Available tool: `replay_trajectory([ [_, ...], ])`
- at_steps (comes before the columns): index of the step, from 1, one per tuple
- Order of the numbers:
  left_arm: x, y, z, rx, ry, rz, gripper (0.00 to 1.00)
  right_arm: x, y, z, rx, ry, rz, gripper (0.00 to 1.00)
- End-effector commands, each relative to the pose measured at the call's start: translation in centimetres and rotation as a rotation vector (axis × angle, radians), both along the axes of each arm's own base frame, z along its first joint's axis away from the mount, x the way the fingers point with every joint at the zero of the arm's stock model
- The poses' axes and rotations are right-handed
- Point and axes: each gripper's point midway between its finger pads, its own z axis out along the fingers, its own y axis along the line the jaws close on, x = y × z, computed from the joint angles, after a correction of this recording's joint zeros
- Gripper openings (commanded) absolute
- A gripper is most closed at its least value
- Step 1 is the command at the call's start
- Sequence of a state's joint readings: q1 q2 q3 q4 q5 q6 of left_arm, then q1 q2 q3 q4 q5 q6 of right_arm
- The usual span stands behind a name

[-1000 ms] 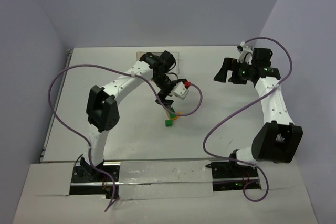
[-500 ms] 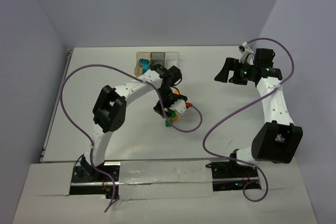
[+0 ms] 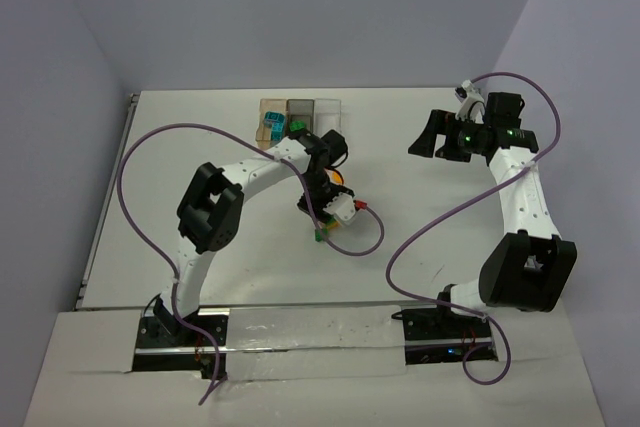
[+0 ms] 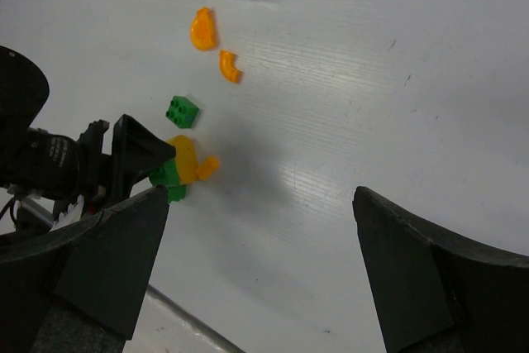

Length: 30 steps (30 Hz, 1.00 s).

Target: Sort the legos into containers by color

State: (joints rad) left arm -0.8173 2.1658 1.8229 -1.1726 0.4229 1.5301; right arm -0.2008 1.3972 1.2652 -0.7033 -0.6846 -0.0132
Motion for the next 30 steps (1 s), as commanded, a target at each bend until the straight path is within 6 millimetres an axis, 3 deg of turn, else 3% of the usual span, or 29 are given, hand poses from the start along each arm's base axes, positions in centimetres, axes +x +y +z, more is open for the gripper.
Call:
replay_trajectory([
  [1, 0.3, -1.3, 2.5, -0.080, -0.042, -0.009, 0.57, 0.1, 0.1, 1.1, 0.009, -0.039, 0.015, 1.00],
  [10, 0.2, -1.5, 3.1, -0.089, -0.038, -0.004, 0.38, 0.2, 0.2, 0.9, 0.014, -0.032, 0.017, 1.00],
  [14, 0.2, -2.1, 4.3, -0.130, -0.023, 0.050, 0.17, 0.2, 0.3, 0.9, 0.018, -0.034, 0.020, 1.00],
  [16, 0.5, -2.6, 6.3, -0.186, 0.010, 0.118, 0.00, 0.1, 0.5, 1.4, 0.018, -0.058, 0.020, 1.00],
  [17, 0.5, -2.7, 6.9, -0.206, 0.038, 0.161, 0.00, 0.2, 0.7, 1.6, 0.018, -0.069, 0.024, 1.00],
  [20, 1.9, -2.5, 11.5, -0.326, 0.080, 0.310, 0.00, 0.4, 1.4, 2.8, 0.011, -0.110, 0.052, 1.00],
  [24, 3.5, -0.9, 16.6, -0.471, 0.209, 0.550, 0.00, 0.4, 2.5, 3.5, 0.011, -0.124, 0.134, 1.00],
  [25, 3.8, 0.0, 19.0, -0.542, 0.253, 0.623, 0.00, 0.3, 3.2, 4.0, 0.010, -0.135, 0.185, 1.00],
  [30, 4.8, 3.1, 24.1, -0.716, 0.448, 0.845, 0.00, -2.1, 7.7, 5.2, -0.002, -0.210, 0.414, 1.00],
])
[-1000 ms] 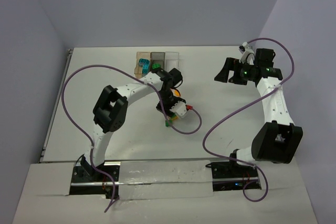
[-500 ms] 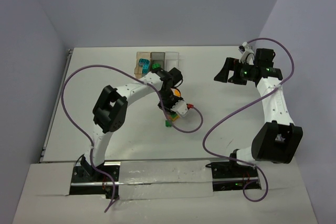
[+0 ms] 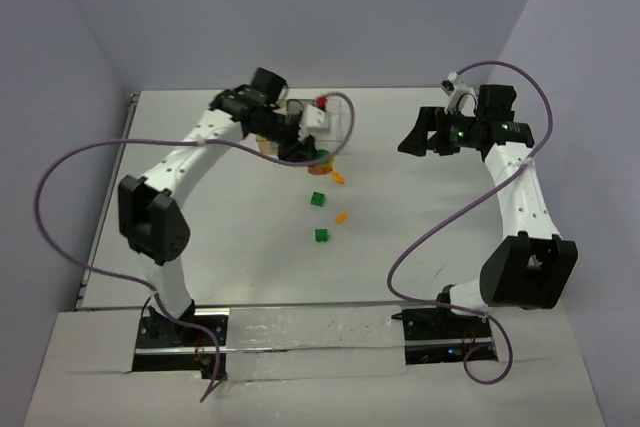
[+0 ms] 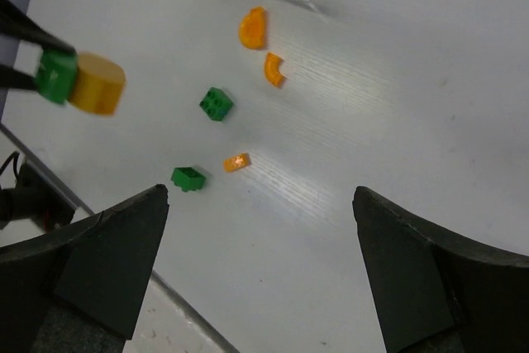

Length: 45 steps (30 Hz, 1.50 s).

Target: Sort the legos into containers by color

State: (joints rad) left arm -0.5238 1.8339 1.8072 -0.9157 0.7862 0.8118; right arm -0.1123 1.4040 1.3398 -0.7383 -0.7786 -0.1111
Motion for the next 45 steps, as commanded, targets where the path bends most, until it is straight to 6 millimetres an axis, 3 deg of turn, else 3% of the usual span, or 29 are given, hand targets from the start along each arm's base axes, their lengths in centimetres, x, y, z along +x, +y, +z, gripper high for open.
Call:
replay_trajectory([
  [1, -1.6, 0.7, 7.6, -0.307, 0.193, 0.124, 0.00, -2.4, 4.9, 2.8, -0.009, -0.130, 0.253, 1.00],
  [6, -3.5, 1.4, 9.8, -0.422, 0.312, 0.155, 0.00, -4.5, 9.8, 4.2, -0.005, -0.182, 0.402, 1.00],
  [9, -4.6, 1.2, 10.6, -0.462, 0.387, 0.143, 0.00, -4.9, 11.3, 5.4, -0.028, -0.226, 0.442, 1.00],
  [13, -5.4, 1.2, 10.4, -0.474, 0.434, 0.131, 0.00, -6.9, 14.1, 6.7, -0.041, -0.266, 0.559, 1.00],
  [23, -7.9, 1.4, 10.6, -0.487, 0.503, 0.016, 0.00, -7.7, 16.9, 6.2, -0.021, -0.223, 0.641, 1.00],
  [33, -8.6, 1.1, 10.3, -0.486, 0.509, -0.013, 0.00, -8.7, 18.8, 8.1, 0.071, -0.204, 0.730, 1.00],
  [42, -8.6, 1.0, 10.4, -0.487, 0.513, -0.018, 0.00, -9.3, 19.4, 7.9, 0.084, -0.196, 0.757, 0.99],
  [45, -8.5, 1.0, 10.5, -0.489, 0.513, -0.018, 0.00, -9.0, 19.6, 7.8, 0.074, -0.190, 0.754, 0.86],
])
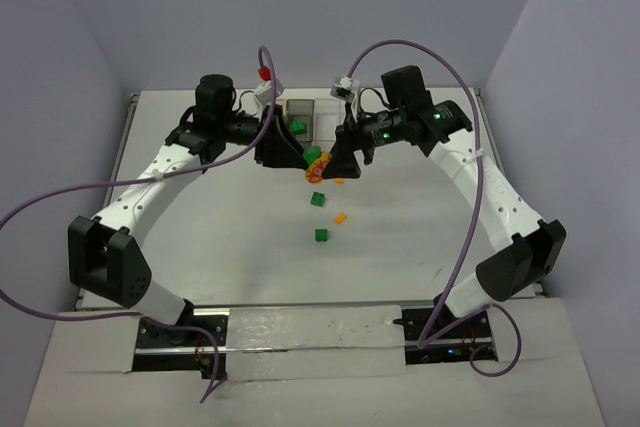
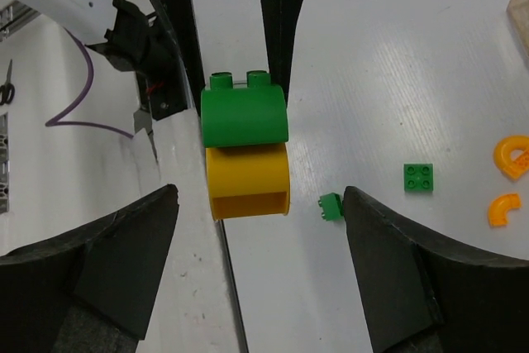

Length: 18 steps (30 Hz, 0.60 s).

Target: Sort the legos into containers by color

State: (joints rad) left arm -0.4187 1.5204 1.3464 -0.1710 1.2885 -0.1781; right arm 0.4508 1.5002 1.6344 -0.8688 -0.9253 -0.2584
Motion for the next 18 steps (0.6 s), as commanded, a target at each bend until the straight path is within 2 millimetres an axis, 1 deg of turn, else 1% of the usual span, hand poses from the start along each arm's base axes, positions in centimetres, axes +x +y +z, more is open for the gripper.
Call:
replay_trajectory([
  [1, -0.9, 0.0, 1.7, -0.039, -0.053, -0.037, 0.00, -0.1, 0.7, 0.9, 0.015, -0.012, 0.023, 0.85],
  [2, -0.9, 0.0, 1.7, -0.040, -0.052, -0.038, 0.00, -0.1, 0.8, 0.9, 0.018, -0.009, 0.029, 0.71],
  [3, -0.8, 0.0, 1.6, -0.039, -0.047, -0.040, 0.00, -0.1, 0.9, 1.0, 0.023, -0.012, 0.033, 0.71],
  [5, -0.9, -0.1, 1.4, -0.038, -0.044, -0.041, 0.00, -0.3, 1.0, 1.2, 0.038, -0.010, 0.044, 0.58],
  [9, -1.0, -0.1, 1.4, -0.040, -0.038, -0.047, 0.00, -0.7, 1.2, 1.4, 0.052, -0.001, 0.066, 0.48],
  [12, -1.1, 0.0, 1.3, -0.042, -0.033, -0.050, 0.00, -1.3, 1.4, 1.7, 0.069, 0.015, 0.096, 0.38],
  [14, -1.1, 0.0, 1.3, -0.043, -0.036, -0.049, 0.00, -1.6, 1.4, 1.8, 0.080, 0.022, 0.111, 0.33],
  [15, -1.0, 0.0, 1.3, -0.043, -0.037, -0.048, 0.00, -1.9, 1.5, 2.0, 0.090, 0.034, 0.123, 0.25],
  [17, -1.0, -0.1, 1.2, -0.043, -0.041, -0.046, 0.00, -2.3, 1.5, 2.2, 0.104, 0.054, 0.143, 0.00],
  [18, -0.9, 0.0, 1.2, -0.041, -0.045, -0.037, 0.00, -2.4, 1.5, 2.2, 0.105, 0.059, 0.143, 0.00],
])
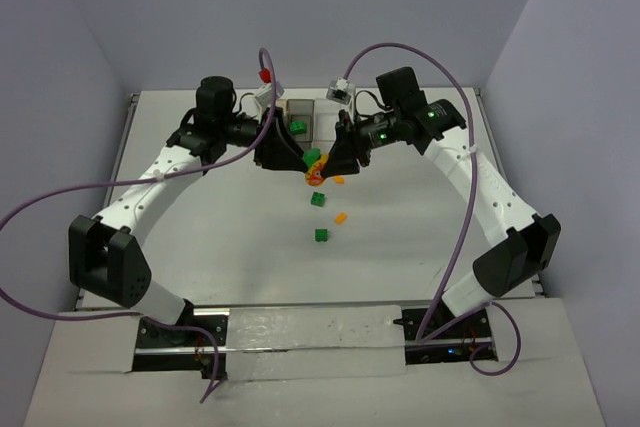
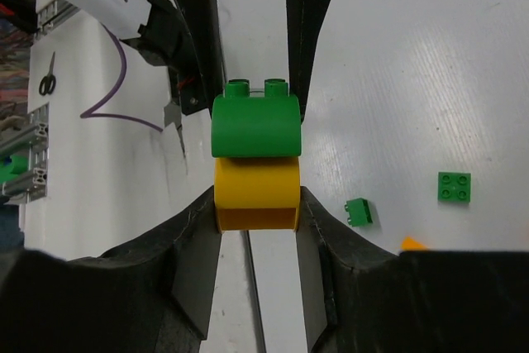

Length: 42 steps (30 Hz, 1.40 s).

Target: Sort the legos into containers by color

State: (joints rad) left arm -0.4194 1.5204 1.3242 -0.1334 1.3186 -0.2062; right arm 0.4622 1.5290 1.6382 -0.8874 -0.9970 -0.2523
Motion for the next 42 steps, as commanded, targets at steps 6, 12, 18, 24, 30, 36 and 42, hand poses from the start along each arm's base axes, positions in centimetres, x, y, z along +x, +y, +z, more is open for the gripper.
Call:
replay_trajectory([
  [6, 2.7, 2.1, 2.6, -0.027, -0.132, 0.122, 0.00, -1.9, -0.1, 1.2, 0.044, -0.010, 0.075, 0.00],
  [12, 8.3, 6.1, 5.1, -0.029, -0.171, 0.289, 0.00, -1.4, -2.1, -1.1, -0.008, -0.007, 0.034, 0.00],
  [18, 15.8, 6.1, 2.8, 0.101, -0.216, 0.568, 0.00, 1.4, -3.9, -2.3, -0.046, 0.008, -0.103, 0.00],
  [24, 25.6, 5.7, -4.1, 0.449, -0.205, 0.980, 0.00, 6.7, -6.8, -3.6, -0.145, -0.046, -0.415, 0.00],
  [30, 31.3, 5.3, -7.0, 0.543, -0.235, 1.131, 0.03, 9.0, -9.4, -4.2, -0.194, -0.071, -0.567, 0.00],
  [36, 33.9, 4.7, -10.9, 0.597, -0.243, 1.134, 0.16, 9.1, -9.5, -4.7, -0.198, -0.052, -0.569, 0.00],
  [42, 34.4, 4.2, -14.9, 0.653, -0.214, 1.093, 0.15, 9.4, -9.5, -4.9, -0.203, -0.047, -0.572, 0.00],
])
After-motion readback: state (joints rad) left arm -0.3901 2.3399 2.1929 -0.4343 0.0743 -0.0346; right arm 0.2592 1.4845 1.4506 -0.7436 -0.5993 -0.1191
